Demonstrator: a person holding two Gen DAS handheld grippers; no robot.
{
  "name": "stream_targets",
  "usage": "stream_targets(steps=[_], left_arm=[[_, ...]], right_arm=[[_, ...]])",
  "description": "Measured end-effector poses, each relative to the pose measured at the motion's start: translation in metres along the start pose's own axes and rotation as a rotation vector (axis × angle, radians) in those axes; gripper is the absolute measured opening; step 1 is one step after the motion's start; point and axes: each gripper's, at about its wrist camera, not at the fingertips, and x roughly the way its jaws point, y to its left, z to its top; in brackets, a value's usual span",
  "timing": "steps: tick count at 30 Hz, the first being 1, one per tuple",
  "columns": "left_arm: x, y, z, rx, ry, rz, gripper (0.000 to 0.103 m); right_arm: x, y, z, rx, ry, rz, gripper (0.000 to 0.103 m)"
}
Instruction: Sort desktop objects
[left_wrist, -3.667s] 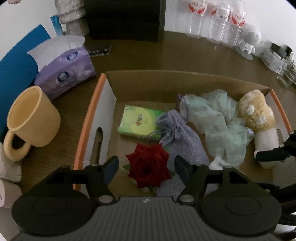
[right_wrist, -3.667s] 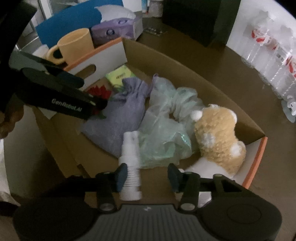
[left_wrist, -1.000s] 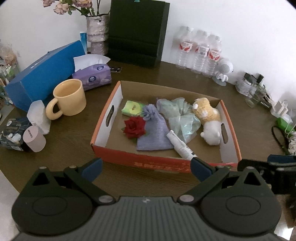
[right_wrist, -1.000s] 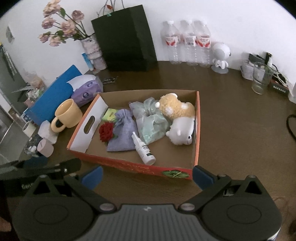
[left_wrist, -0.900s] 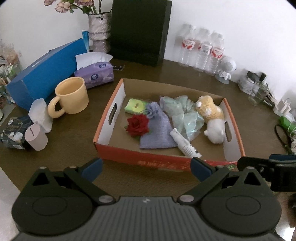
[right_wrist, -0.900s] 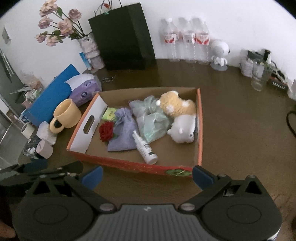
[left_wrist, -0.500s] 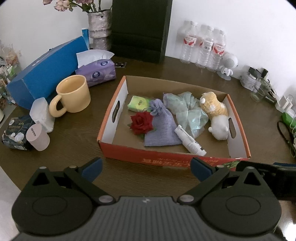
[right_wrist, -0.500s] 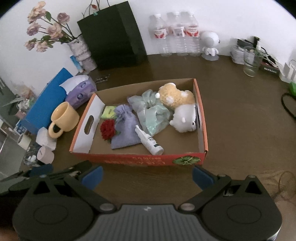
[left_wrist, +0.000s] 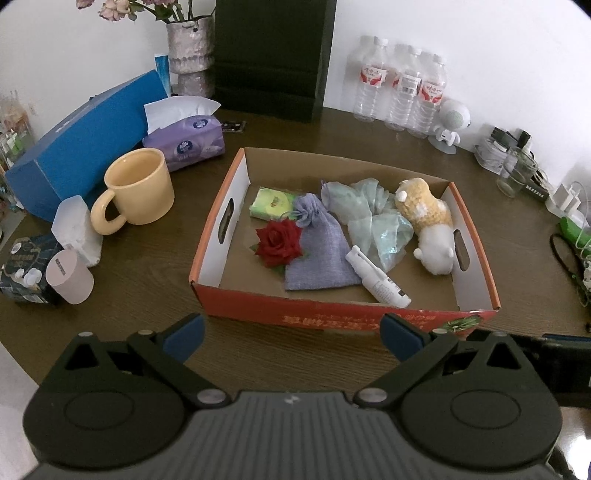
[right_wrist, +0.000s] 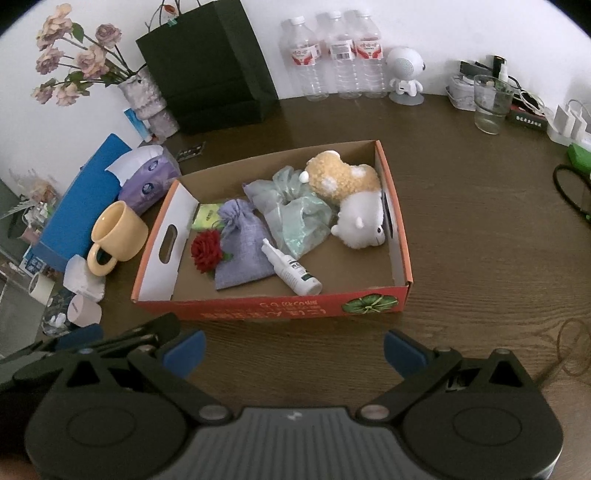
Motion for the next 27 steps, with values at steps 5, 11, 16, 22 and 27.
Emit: stream_targets(steps=[5,11,16,22,27], left_arm=[[0.0004,-0.0009,-0.0003,0.003,0.000,-0.001,0.103],[0.0009,-0.0021,-0.0005,0.007,0.001,-0.002,0.103],[0.0013,-0.0030,-0.0006,0.009,0.002,-0.004,0.103],[0.0015,-0.0031,-0.0005,0.009,0.002,-0.003,0.103],[0.0010,-0.0026,-0.0006,0.010,0.000,-0.001,0.103]], right_arm=[[0.0008,0.0000,0.0004,0.002,0.003,-0.004,0.103],[0.0012,-0.0024,0.0005,0.013,0.004,-0.001,0.103],[0.0015,-0.0034,0.0001,0.015,0.004,-0.002,0.103],[0.0014,-0.0039,0.0003,0.014,0.003,-0.002,0.103],[0.0019,-0.0033,0.0004,0.010,0.002,-0.003,0.103]])
